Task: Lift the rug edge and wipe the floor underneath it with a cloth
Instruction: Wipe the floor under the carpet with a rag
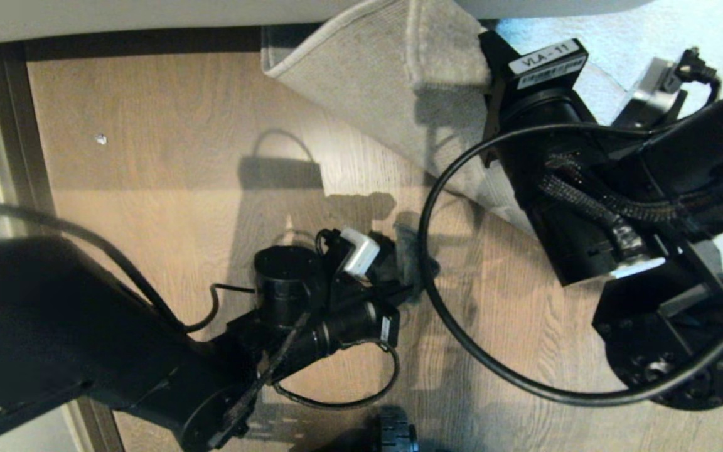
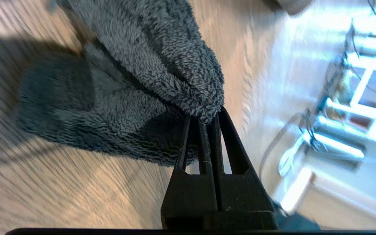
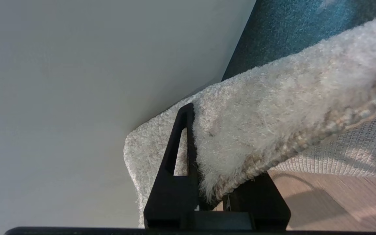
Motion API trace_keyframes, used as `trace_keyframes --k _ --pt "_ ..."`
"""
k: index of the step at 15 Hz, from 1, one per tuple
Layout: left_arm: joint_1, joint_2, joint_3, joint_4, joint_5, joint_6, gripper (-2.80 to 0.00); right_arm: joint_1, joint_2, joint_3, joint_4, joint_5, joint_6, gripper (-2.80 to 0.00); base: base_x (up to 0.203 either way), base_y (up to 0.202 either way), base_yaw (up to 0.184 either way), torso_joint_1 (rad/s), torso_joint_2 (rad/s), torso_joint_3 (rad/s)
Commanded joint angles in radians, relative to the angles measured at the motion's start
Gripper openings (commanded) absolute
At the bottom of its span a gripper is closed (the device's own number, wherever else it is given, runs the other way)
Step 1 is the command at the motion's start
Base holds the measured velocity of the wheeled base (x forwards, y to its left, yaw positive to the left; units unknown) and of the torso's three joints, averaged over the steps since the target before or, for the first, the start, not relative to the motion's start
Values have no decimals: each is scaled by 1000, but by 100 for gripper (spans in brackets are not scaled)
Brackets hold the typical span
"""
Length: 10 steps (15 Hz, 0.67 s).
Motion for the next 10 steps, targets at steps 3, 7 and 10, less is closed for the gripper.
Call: trace_keyframes --k 3,7,10 --pt "9 13 -2 -47 20 -1 -280 0 -4 12 -44 -3 6 -280 0 0 0 0 0 0" --pt "82 -23 1 -49 16 -2 -280 0 -1 6 -44 -3 5 -280 0 0 0 0 0 0" --pt "163 -34 -2 -49 13 -2 -280 0 -1 6 -44 -3 5 -280 0 0 0 0 0 0"
